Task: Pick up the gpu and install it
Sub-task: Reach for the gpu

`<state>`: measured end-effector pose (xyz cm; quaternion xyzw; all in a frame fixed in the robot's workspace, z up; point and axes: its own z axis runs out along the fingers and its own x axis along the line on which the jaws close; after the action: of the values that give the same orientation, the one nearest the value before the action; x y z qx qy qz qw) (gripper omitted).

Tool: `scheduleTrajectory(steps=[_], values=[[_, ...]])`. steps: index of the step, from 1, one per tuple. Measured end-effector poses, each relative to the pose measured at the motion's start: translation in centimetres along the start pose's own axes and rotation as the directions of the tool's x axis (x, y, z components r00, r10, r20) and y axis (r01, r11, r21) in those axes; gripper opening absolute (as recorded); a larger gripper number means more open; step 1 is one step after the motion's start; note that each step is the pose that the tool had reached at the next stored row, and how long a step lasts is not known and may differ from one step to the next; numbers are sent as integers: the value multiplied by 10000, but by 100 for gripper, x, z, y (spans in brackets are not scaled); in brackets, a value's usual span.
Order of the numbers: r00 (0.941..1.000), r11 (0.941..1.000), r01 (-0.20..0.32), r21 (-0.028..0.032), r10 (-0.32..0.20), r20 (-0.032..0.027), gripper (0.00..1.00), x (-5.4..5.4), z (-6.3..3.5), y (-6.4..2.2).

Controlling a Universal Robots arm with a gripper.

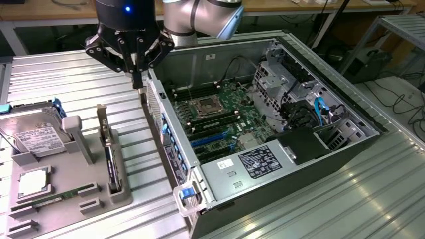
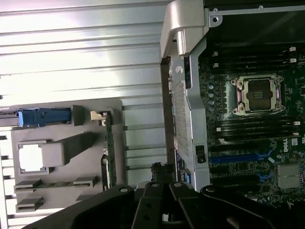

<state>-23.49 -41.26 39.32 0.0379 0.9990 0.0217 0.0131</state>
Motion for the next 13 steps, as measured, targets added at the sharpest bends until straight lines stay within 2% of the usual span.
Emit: scheduleTrajectory(steps=[4,13], values=[[10000,10000,0,0,0,0,11,100,-3,-23],[10000,10000,0,0,0,0,11,245,-8,-57]])
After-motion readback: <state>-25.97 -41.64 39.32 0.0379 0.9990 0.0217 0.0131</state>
